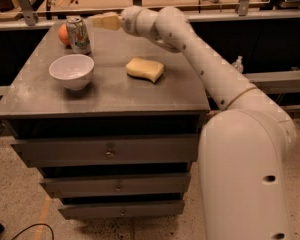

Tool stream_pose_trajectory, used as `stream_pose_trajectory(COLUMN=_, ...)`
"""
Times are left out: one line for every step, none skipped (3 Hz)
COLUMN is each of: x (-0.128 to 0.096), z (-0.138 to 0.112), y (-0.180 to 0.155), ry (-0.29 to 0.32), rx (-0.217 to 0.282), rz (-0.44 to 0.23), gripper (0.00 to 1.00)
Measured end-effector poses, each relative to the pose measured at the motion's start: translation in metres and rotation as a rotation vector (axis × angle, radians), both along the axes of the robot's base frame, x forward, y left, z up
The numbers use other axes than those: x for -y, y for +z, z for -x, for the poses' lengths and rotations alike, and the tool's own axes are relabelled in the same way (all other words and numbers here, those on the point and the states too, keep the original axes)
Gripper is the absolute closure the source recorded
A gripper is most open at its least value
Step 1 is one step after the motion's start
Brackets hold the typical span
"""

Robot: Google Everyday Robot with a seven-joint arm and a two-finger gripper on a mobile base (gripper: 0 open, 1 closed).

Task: Move 7up can near orange

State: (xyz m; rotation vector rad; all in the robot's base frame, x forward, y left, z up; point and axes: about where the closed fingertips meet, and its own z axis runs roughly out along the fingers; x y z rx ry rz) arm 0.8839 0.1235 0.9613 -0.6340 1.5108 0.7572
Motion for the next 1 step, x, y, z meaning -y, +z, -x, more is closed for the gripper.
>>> stream_pose_trajectory(x=0.1059, z=0.0170, y=0.0324, ry=-0.119, rx=-0.026, rz=-0.005, gripper=0.00)
